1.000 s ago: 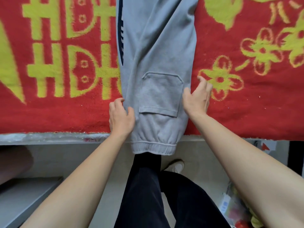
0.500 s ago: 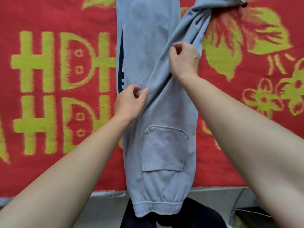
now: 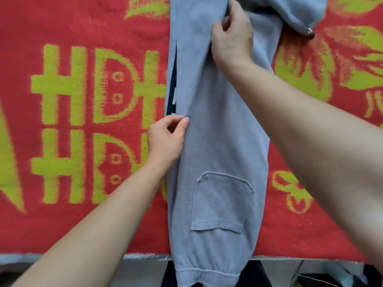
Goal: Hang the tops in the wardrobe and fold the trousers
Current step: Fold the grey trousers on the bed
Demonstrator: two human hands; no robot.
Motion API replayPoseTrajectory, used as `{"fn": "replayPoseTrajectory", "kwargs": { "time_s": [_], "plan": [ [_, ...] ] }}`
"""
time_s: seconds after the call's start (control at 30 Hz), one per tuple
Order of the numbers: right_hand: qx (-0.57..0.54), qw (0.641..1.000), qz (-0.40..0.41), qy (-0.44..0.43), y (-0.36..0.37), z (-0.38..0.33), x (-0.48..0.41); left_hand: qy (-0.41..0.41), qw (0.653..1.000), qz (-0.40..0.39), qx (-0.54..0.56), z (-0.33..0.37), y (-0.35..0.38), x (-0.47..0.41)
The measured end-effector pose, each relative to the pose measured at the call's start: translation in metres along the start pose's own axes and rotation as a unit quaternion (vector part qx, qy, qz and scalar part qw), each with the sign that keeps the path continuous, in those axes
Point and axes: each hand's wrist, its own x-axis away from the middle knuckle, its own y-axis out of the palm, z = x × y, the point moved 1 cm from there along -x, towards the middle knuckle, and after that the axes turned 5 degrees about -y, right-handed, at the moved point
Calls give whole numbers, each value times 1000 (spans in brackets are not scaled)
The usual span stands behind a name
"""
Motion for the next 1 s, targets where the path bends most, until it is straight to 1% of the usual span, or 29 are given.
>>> {"fn": "replayPoseTrajectory", "kwargs": {
  "time_s": [0.07, 0.13, 0.2, 0.3, 0.33, 0.37, 0.4, 0.47, 0.53, 0.6, 0.67, 0.7, 0.77, 0.83, 0.9, 0.93, 1.0],
  "plan": [
    [29, 997, -42, -55, 19, -20, -2, -24, 999, 43, 17, -8, -8, -3],
    [49, 991, -94, -79, 42, -32, -1, -39, 995, 84, 28, -19, -13, -6],
    [55, 986, -145, -63, 66, -31, -2, -43, 993, 107, 28, -30, -14, -12],
    [79, 965, -249, -18, 90, -20, -4, -72, 993, 91, 13, -45, -13, -24],
    [64, 963, -260, -11, 92, -17, -5, -85, 993, 83, 10, -48, -13, -29],
    [24, 965, -262, 4, 92, -16, -5, -94, 992, 80, 7, -49, -12, -33],
    [-36, 966, -256, 29, 90, -13, -7, -95, 992, 77, 1, -48, -12, -35],
    [-142, 962, -214, 92, 81, -7, -12, -68, 995, 69, -33, -40, -11, -38],
    [-215, 956, -133, 148, 60, -1, -19, -14, 993, 64, -100, -25, -9, -45],
    [-271, 941, -38, 197, 36, 10, -29, 35, 985, 63, -156, -4, -6, -60],
    [-303, 920, 18, 250, 15, 21, -38, 77, 975, 64, -198, 20, -3, -81],
    [-320, 904, 25, 281, 8, 26, -42, 101, 968, 66, -221, 32, 0, -93],
    [-334, 878, 1, 342, -3, 32, -46, 138, 949, 67, -274, 52, 4, -119],
    [-352, 847, -38, 398, -9, 39, -50, 148, 932, 58, -327, 67, 5, -148],
    [-397, 804, -54, 439, -11, 45, -54, 140, 925, 40, -352, 77, 5, -175],
    [-413, 793, -49, 445, -9, 46, -56, 131, 924, 31, -359, 79, 5, -186],
    [-435, 798, -5, 417, -4, 48, -62, 116, 917, 18, -381, 76, 7, -201]
  ]
}}
